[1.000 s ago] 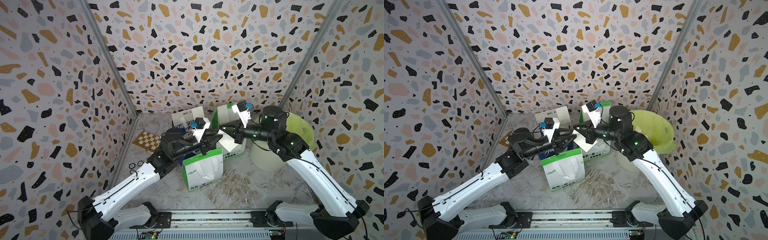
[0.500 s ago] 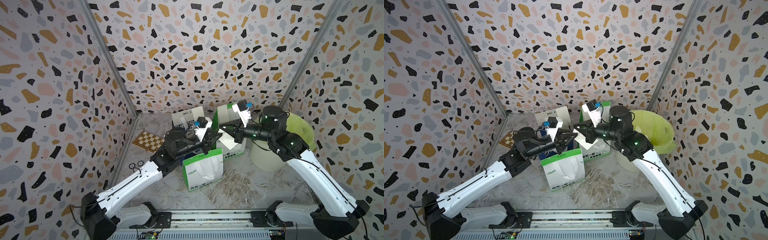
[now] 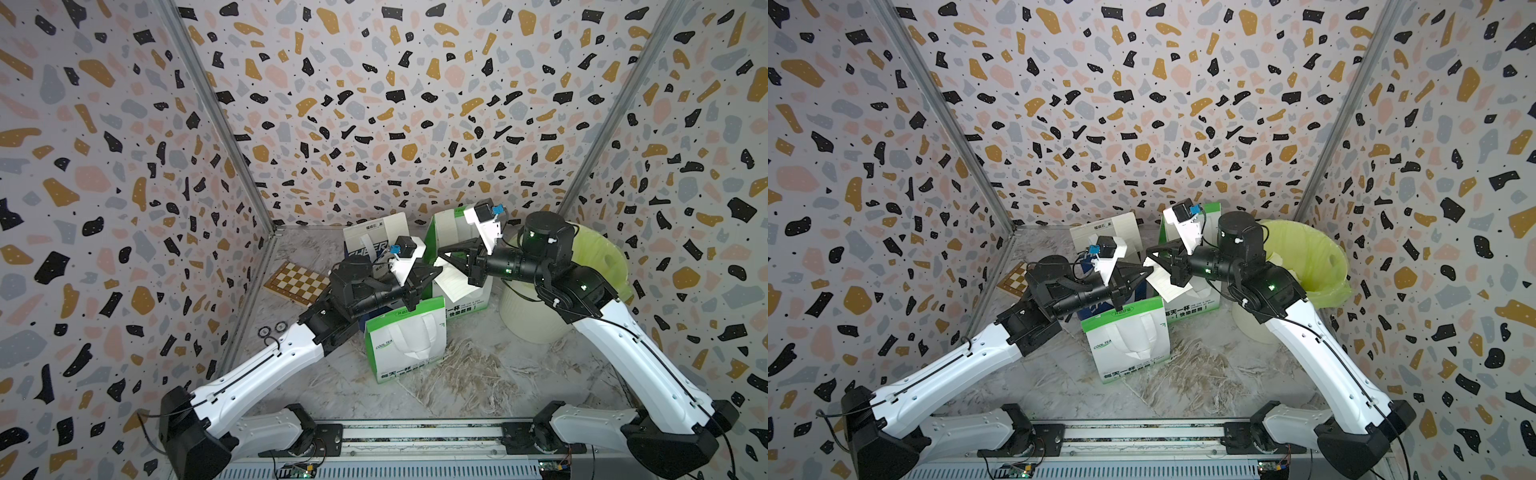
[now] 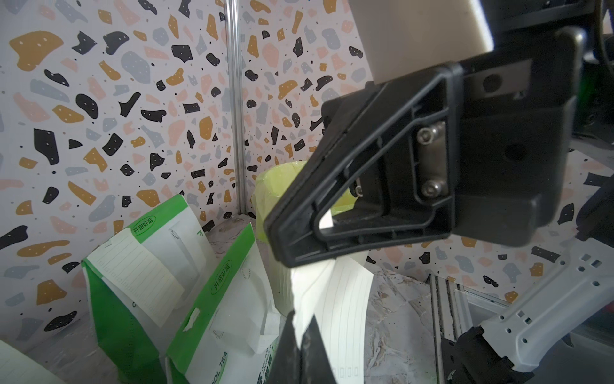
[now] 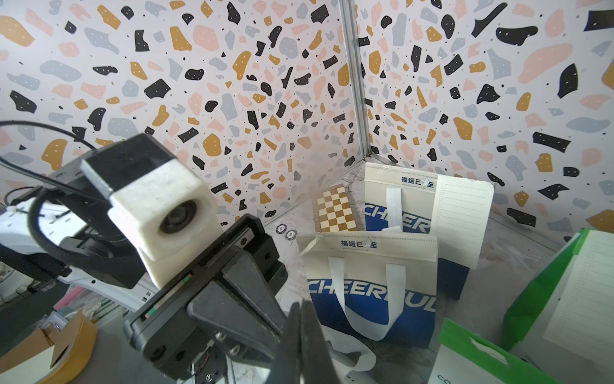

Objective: Shred takeout receipts and throw away
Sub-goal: Shred the takeout receipt.

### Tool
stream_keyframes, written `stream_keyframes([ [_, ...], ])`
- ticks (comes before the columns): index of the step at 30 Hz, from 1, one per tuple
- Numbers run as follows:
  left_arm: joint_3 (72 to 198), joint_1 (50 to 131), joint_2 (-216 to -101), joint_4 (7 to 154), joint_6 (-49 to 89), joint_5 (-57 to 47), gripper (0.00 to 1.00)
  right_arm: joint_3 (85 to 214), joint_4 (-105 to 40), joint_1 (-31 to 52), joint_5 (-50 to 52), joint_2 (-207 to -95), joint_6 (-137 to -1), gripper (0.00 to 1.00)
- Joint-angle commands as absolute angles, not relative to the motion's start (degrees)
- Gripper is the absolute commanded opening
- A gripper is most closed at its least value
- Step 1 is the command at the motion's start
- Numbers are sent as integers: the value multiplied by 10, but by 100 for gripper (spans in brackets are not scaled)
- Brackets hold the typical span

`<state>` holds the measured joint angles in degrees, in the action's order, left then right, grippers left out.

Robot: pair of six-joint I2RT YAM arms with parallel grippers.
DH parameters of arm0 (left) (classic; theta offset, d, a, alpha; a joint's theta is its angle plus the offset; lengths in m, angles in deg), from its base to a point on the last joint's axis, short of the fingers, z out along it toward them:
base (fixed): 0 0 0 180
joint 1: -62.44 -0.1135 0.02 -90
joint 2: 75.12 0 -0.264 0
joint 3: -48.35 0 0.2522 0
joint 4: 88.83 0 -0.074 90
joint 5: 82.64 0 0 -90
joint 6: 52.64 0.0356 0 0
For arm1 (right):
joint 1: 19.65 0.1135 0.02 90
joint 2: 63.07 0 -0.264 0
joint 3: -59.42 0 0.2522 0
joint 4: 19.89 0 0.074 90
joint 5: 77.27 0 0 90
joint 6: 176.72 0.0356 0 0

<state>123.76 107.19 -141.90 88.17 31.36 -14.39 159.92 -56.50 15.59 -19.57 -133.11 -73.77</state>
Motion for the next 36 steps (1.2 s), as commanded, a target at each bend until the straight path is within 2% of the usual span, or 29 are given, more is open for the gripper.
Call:
stream_keyframes([
  [1, 1257, 1074, -1390, 862, 361, -158, 0, 1622, -601, 155, -173, -1315, -763, 33],
  [3, 1260, 1074, -1374, 824, 389, -181, 0, 1627, -620, 151, -167, -1310, -780, 51],
  [4, 1262, 1074, -1367, 809, 402, -197, 0, 1627, -623, 147, -175, -1308, -784, 56],
  [9, 1287, 1074, -1352, 688, 464, -277, 0, 1632, -634, 126, -273, -1308, -793, 66],
  [14, 1330, 1074, -1370, 552, 507, -310, 0, 1651, -678, 127, -348, -1328, -824, 69],
  [21, 1352, 1074, -1380, 489, 543, -314, 0, 1660, -725, 133, -443, -1343, -866, 66],
  [25, 1357, 1074, -1381, 483, 546, -314, 0, 1656, -739, 136, -432, -1340, -878, 64],
  [32, 1359, 1074, -1381, 477, 551, -304, 0, 1652, -756, 144, -435, -1328, -900, 70],
  [36, 1362, 1074, -1381, 485, 552, -300, 0, 1651, -783, 176, -392, -1341, -917, 66],
])
